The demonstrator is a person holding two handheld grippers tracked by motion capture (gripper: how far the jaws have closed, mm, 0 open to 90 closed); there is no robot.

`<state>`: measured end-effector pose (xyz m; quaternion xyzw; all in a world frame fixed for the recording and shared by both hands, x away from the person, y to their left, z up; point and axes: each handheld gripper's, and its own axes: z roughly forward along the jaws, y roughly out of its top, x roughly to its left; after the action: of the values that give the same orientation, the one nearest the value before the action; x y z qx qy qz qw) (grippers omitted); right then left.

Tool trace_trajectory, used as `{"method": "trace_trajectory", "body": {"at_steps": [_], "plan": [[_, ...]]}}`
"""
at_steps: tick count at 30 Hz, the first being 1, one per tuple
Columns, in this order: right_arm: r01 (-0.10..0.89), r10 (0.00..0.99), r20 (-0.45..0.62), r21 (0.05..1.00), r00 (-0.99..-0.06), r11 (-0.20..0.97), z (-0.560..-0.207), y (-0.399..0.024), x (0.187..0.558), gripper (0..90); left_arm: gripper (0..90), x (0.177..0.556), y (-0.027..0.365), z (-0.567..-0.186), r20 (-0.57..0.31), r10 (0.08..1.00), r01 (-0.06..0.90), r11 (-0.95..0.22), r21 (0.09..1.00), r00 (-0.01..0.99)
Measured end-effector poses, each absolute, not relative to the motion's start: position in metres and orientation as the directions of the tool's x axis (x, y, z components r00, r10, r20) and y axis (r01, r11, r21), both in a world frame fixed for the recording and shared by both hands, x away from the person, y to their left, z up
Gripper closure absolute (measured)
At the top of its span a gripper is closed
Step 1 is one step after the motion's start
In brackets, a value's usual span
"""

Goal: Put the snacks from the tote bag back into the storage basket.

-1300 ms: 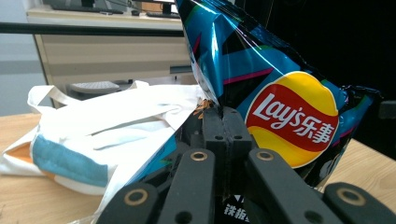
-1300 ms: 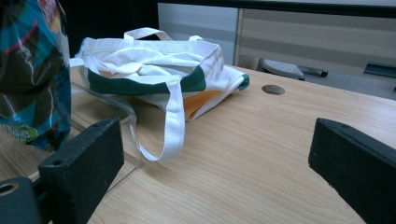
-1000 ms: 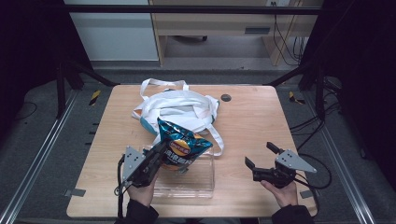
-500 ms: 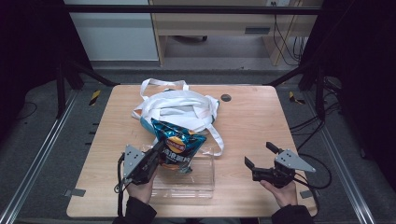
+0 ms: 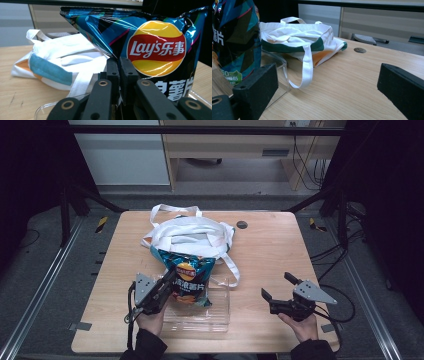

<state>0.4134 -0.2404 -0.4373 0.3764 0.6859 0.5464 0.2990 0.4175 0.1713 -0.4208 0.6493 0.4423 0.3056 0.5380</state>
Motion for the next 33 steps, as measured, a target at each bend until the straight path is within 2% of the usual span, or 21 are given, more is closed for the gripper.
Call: {"method": "trace_trajectory", "body": {"at_steps": [5, 13, 21, 33], "plan": [[0.191, 0.843, -0.001, 0.974, -0.538, 0.123, -0.437, -0.24, 0.414, 3.6, 80.3, 0.419, 0.173, -0.423, -0.08, 0.905, 0.25, -0.029, 0.968, 0.417], [0.193, 0.843, 0.001, 0.974, -0.537, 0.122, -0.437, -0.24, 0.414, 3.7, 51.5, 0.421, 0.176, -0.424, -0.086, 0.897, 0.278, -0.043, 0.96, 0.433], [0.194, 0.843, 0.005, 0.974, -0.537, 0.118, -0.437, -0.24, 0.413, 3.7, 35.3, 0.418, 0.181, -0.418, -0.088, 0.878, 0.286, -0.058, 0.956, 0.47], [0.19, 0.845, 0.005, 0.975, -0.535, 0.114, -0.437, -0.241, 0.413, 3.8, 28.8, 0.41, 0.208, -0.406, -0.069, 0.859, 0.269, -0.082, 0.96, 0.508]]}}
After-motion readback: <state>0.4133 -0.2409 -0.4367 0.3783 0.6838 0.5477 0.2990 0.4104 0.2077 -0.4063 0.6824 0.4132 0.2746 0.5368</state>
